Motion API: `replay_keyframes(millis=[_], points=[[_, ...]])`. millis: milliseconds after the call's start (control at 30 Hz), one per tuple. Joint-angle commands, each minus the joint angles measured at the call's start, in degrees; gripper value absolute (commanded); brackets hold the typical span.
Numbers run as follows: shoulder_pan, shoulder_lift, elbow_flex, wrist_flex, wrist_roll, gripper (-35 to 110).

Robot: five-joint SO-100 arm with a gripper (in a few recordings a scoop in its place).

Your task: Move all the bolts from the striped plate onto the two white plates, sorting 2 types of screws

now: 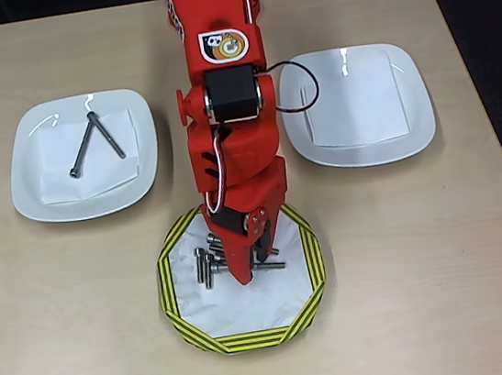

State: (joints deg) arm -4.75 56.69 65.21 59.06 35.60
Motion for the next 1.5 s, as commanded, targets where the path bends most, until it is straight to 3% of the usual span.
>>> replay_keyframes(millis=[0,400,567,867,1200,1467], points=[[-0.3,0.3,-1.7,0.9,0.6,11],[1.1,-7.7,-12.8,7.0,1.8,8],[2.2,-11.7,-19.2,9.8,2.8,0],[3.1,-19.8,-40.4,24.6,1.4,0],[4.7,-16.9,-41.3,25.8,-2.8,0],[8.6,-4.7,-31.8,26.5,-6.7,0]])
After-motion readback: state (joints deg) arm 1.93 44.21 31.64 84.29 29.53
